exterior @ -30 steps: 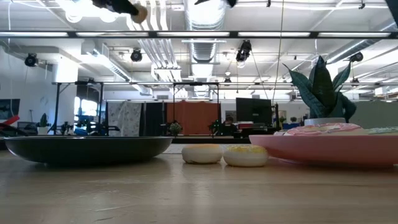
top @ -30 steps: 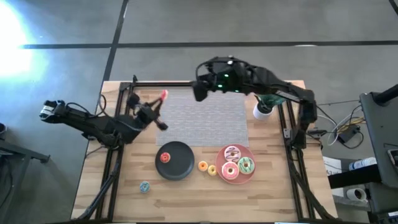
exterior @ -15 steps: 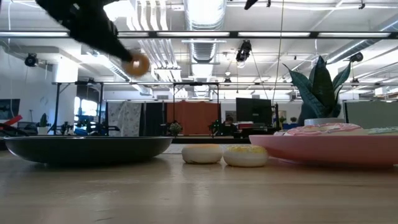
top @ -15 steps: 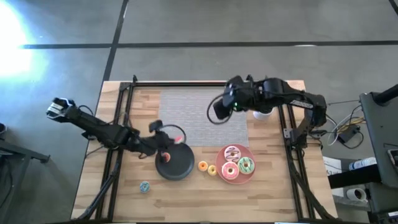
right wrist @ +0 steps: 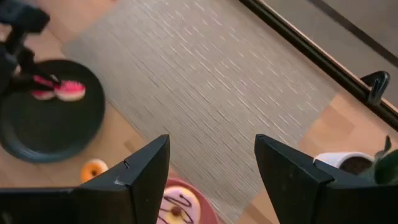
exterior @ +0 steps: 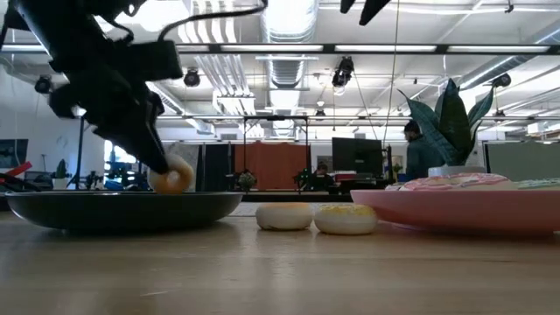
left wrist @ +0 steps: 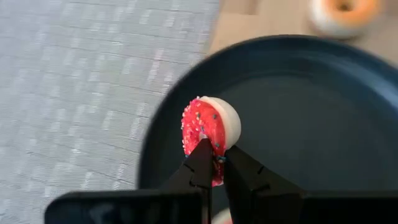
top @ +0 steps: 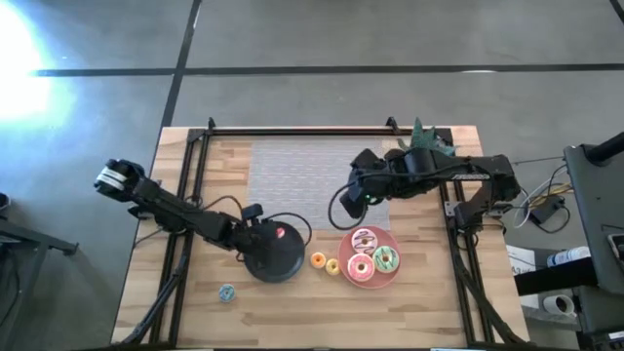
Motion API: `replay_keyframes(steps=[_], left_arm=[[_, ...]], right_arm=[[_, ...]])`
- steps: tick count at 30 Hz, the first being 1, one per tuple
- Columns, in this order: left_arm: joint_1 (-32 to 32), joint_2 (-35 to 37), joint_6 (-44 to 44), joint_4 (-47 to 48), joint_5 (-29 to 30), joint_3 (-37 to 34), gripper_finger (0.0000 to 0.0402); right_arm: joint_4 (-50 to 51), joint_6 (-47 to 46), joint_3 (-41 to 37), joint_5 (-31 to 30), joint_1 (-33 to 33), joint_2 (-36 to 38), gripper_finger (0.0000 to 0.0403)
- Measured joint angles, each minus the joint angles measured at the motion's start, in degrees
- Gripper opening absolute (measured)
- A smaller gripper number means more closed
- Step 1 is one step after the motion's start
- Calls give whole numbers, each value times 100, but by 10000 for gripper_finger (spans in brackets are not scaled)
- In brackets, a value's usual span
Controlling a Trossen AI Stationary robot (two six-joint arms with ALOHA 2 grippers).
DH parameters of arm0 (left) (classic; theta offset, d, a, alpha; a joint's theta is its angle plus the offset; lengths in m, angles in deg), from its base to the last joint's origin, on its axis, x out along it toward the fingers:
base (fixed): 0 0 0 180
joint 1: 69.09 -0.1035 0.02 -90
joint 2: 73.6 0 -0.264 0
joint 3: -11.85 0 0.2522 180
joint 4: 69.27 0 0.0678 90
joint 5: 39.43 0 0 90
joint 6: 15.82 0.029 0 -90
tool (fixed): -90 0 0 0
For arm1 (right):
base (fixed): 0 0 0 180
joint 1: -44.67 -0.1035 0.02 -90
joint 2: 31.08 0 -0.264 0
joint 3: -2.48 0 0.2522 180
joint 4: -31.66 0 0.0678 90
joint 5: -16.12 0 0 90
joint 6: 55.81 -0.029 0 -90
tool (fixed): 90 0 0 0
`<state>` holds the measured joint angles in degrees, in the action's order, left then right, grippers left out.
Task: Pick & Place donuts
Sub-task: Put the small red donut on the black plate, then put the small yellow donut on the black plate
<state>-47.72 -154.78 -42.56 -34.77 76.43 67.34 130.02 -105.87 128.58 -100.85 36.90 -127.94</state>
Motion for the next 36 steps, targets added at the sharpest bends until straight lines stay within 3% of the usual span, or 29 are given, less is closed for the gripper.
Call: replay_keyframes(steps=[9, 15, 22, 28, 36], left_arm=[[-2, -692, -505, 327, 211, 366, 4], [0, -935, -561, 497, -30, 620, 7], [9, -943, -742, 535, -281, 822, 65], [11, -943, -860, 1057, -403, 1184, 107], [59, -924, -965, 1986, -1153, 1868, 112]], right_arm=[[-1229, 71, -1458, -1, -248, 906, 228], [-1887, -224, -2578, 12, -319, 1747, 228], [-2642, -569, -3679, 3, -498, 2687, 228], [-2958, -497, -4062, 2, -645, 2941, 228], [-2997, 732, -4121, 327, -924, 2655, 228]])
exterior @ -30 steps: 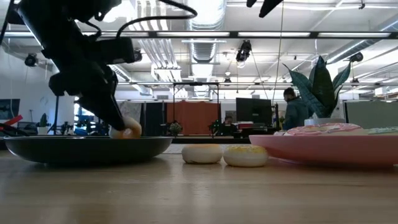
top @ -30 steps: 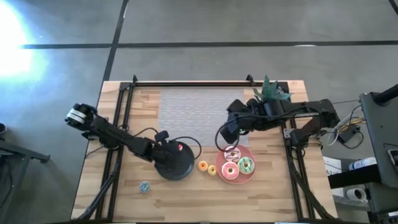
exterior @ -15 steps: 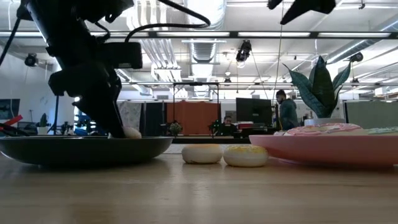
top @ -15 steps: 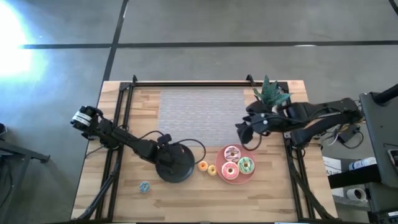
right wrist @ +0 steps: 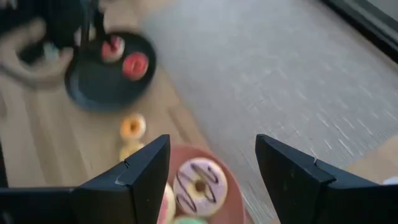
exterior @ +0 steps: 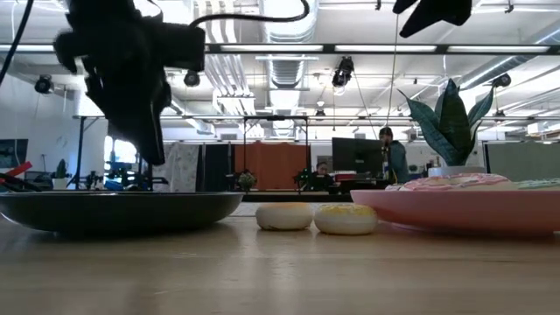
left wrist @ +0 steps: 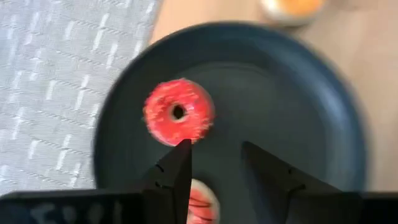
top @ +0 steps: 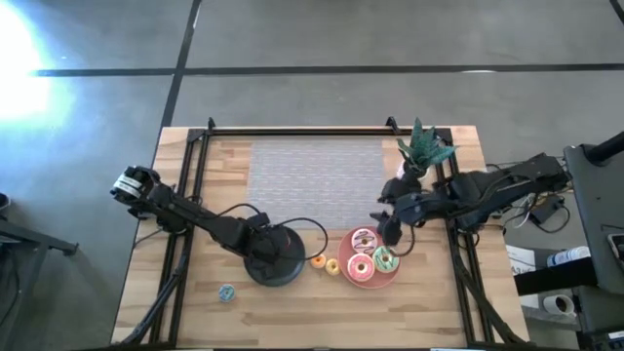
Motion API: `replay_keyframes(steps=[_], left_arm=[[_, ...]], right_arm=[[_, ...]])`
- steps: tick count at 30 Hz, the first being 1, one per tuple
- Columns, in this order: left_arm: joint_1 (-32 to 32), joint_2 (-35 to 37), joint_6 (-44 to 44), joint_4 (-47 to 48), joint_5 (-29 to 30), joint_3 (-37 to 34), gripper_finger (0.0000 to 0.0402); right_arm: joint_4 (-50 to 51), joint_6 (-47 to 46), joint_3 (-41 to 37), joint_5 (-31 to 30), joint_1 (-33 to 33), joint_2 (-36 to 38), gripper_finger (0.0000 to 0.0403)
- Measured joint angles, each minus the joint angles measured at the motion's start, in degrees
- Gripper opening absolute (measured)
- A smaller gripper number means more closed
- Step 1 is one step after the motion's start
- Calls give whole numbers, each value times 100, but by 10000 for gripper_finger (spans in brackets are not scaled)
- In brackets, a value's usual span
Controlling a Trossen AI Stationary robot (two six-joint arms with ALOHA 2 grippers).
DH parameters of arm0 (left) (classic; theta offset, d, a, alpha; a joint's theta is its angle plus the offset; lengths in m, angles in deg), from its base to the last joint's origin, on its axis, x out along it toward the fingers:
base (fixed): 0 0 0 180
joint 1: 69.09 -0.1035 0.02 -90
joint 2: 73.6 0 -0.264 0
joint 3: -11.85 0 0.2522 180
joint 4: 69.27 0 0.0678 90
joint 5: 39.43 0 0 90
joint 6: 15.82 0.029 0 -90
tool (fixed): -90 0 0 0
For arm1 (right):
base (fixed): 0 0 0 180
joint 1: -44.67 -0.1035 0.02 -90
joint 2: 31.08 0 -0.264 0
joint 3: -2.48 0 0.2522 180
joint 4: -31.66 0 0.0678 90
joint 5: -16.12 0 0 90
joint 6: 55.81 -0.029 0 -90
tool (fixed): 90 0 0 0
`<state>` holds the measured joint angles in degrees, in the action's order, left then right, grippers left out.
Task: Pick & Place donuts
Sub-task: Put the small yellow donut on the black plate
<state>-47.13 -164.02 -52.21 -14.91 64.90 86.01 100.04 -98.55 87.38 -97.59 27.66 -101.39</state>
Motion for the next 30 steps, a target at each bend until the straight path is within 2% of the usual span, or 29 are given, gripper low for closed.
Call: replay_keyframes(steps=[6, 11, 19, 25, 30], left_arm=[[146, 260, -255, 29, -72, 431, 112], [166, 631, -403, 117, 270, 459, 112], [477, 1692, -940, 143, 436, -108, 112], [842, 2331, -1378, 74, 1067, -627, 112], [949, 2579, -1432, 32, 1283, -942, 112]], right_arm=[[-215, 1030, -6, 280, -114, -765, 228], [-527, 1284, 77, 863, -174, -1567, 228], [-945, 2383, 389, 1050, -807, -2700, 228], [-1001, 2494, 1123, 1737, -1177, -3615, 228], [-980, 2331, 1906, 1827, -1396, -4453, 228]])
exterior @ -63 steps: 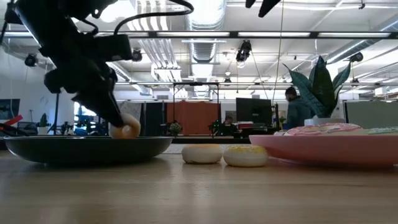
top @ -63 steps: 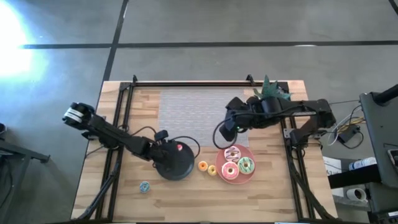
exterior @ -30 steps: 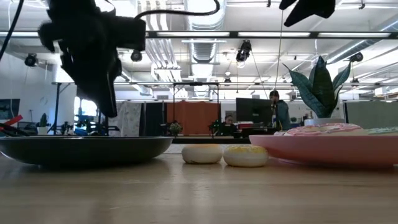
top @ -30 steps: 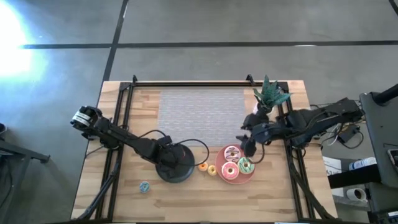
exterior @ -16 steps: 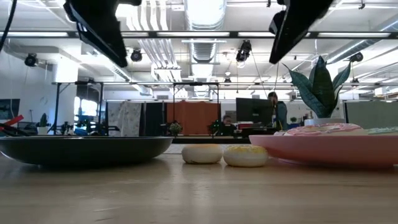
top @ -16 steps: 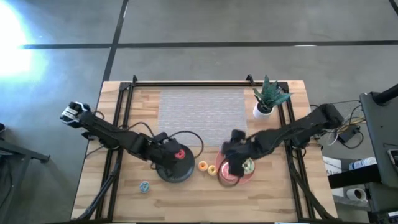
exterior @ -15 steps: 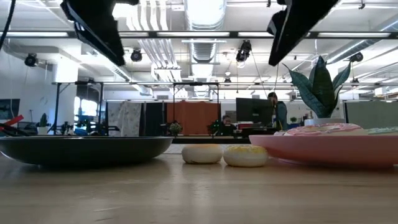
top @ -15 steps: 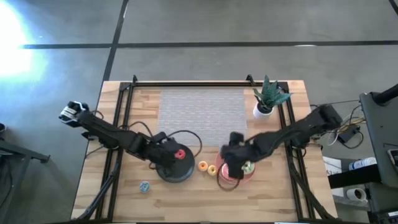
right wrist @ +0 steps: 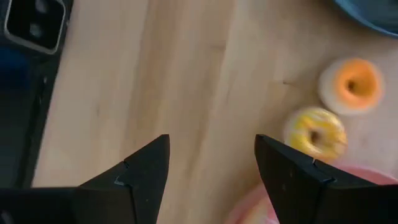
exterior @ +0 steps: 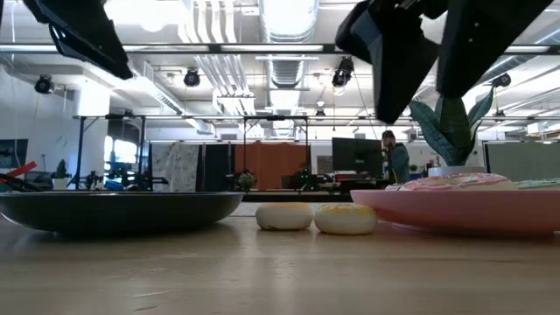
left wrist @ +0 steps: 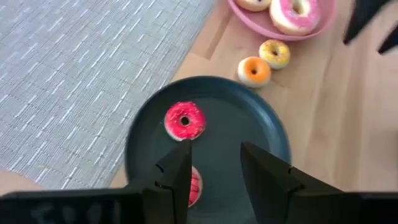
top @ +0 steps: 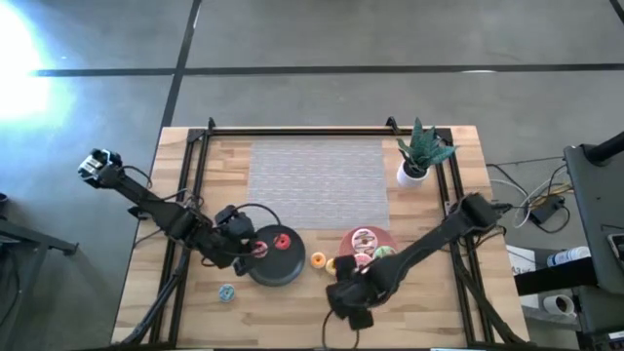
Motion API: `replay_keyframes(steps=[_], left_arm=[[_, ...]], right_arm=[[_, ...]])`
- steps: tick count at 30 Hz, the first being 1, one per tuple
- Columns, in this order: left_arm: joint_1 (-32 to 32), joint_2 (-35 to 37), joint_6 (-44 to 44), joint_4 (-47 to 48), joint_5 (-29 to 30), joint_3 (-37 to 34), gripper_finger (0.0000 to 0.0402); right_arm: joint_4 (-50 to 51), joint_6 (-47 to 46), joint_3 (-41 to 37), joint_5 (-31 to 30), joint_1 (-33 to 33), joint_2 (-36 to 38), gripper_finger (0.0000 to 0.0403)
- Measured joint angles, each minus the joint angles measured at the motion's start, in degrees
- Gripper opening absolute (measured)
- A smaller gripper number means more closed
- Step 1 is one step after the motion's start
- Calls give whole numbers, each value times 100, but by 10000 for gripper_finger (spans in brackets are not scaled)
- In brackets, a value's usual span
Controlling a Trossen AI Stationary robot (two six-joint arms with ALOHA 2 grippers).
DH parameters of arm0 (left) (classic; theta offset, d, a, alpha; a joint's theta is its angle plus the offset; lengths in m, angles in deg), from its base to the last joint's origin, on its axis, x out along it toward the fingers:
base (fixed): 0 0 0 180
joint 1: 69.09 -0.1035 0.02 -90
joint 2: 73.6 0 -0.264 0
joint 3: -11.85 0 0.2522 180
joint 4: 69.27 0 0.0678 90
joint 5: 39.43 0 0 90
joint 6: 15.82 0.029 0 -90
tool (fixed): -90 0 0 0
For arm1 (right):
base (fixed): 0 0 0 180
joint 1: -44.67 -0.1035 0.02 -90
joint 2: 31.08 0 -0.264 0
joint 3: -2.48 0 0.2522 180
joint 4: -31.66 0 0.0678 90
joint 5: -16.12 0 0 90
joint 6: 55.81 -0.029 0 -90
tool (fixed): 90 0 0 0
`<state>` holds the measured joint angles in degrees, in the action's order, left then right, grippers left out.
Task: Pick & Place donuts
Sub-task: Put the small yellow donut on the black plate
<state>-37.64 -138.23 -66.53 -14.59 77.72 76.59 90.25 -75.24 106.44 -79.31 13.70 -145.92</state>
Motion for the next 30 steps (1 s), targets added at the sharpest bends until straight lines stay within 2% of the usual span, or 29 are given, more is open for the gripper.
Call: replay_keyframes(steps=[5, 9, 13, 30], left_arm=[[1, 40, 7, -87, 23, -179, 112], [12, 40, 108, -154, 25, -186, 112], [12, 40, 160, -167, 25, -186, 112], [10, 40, 257, -147, 105, -186, 112]], right_arm=[[639, -625, 713, -325, -5, -670, 228], [764, -757, 967, -662, 78, -896, 228], [706, -1034, 832, -661, 271, -893, 226], [303, -1073, 248, -297, 707, -899, 222]])
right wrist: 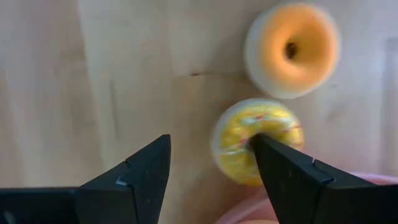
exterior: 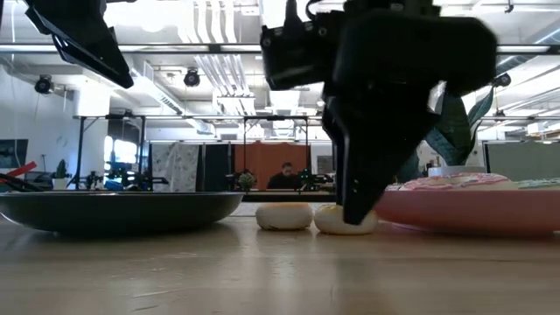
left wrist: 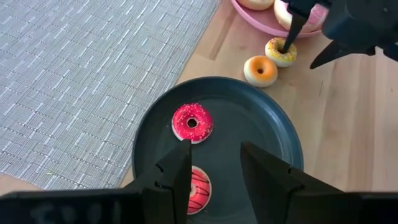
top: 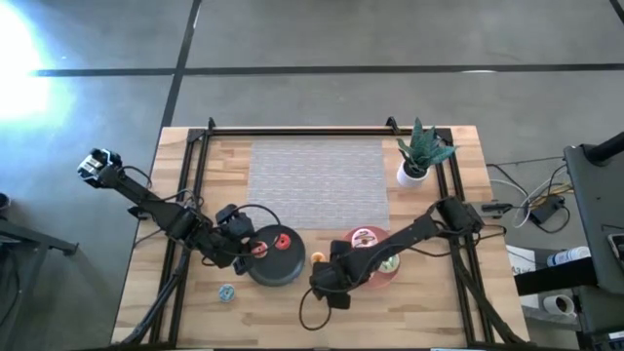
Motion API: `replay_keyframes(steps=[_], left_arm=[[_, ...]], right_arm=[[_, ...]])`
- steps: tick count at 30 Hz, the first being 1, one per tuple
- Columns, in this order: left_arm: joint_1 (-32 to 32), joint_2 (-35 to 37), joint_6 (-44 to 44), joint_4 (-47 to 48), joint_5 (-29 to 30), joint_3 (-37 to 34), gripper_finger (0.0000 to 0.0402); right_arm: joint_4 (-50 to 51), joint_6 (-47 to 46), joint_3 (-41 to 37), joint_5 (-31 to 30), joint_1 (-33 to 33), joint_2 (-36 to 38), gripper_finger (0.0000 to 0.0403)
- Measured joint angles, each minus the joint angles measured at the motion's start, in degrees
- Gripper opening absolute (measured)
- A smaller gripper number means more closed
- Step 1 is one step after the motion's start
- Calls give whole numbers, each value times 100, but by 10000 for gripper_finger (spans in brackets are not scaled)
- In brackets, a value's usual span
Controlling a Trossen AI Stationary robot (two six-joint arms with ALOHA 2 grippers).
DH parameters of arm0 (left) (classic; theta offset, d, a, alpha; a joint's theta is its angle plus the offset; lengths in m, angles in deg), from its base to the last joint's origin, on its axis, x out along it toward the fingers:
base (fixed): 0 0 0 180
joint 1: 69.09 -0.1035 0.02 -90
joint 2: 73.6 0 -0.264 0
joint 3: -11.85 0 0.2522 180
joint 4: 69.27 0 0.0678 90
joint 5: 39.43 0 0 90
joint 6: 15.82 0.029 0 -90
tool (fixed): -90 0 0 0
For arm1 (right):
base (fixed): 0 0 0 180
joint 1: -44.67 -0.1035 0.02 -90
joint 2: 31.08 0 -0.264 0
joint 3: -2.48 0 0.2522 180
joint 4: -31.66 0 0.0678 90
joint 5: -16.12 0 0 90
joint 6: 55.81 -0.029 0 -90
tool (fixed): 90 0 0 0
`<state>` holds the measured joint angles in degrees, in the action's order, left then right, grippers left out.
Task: Pick & Place donuts
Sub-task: Put the small yellow donut on the black plate
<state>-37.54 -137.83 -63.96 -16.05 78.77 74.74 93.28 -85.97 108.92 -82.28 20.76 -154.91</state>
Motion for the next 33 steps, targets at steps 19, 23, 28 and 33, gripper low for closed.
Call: replay_keyframes(steps=[19, 23, 28, 33], left_arm=[[-4, 0, -7, 0, 29, 0, 112], [-2, 0, -27, 1, 25, 0, 112], [18, 1, -149, 5, -41, 0, 112], [106, 35, -261, 50, -124, 0, 112]], right_arm=[[-120, 591, 272, 342, 194, 24, 16], [224, 1332, 941, 244, 134, 33, 15], [138, 1790, 1457, 241, 381, -37, 13], [-199, 1749, 1990, 421, 896, -502, 13]])
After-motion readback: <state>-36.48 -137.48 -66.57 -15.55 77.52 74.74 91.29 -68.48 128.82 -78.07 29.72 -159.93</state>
